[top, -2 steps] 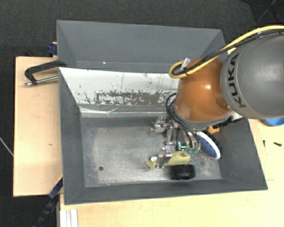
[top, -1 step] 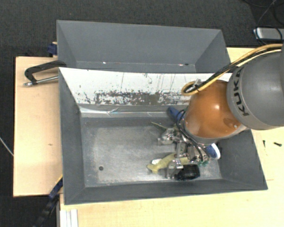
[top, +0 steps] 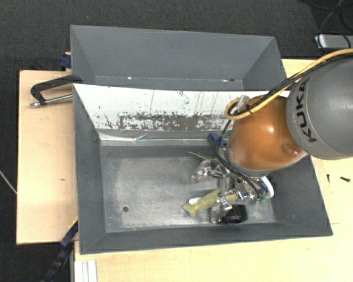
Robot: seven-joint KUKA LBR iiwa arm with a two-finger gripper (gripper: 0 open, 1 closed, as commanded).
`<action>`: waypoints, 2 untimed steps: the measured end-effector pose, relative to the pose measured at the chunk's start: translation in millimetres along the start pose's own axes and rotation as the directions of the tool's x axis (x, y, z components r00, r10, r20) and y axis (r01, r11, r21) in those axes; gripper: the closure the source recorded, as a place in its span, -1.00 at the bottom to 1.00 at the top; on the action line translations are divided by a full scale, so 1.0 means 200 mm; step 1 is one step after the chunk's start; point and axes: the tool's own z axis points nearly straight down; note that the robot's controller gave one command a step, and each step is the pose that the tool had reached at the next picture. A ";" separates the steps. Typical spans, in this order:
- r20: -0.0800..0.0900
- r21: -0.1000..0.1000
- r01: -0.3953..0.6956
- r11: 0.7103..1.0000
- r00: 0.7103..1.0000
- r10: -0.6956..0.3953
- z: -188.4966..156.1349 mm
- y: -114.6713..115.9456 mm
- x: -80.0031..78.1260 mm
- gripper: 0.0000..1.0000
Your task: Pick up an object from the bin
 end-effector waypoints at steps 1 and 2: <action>-0.002 0.000 0.081 0.997 0.997 -0.081 0.00 -0.01 -0.02 -1.00; -0.004 -0.001 0.049 0.999 0.999 -0.049 0.15 -0.04 0.00 -1.00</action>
Offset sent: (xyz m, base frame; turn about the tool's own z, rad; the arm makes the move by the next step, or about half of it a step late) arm 0.0044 -0.0022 -0.0014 -0.0817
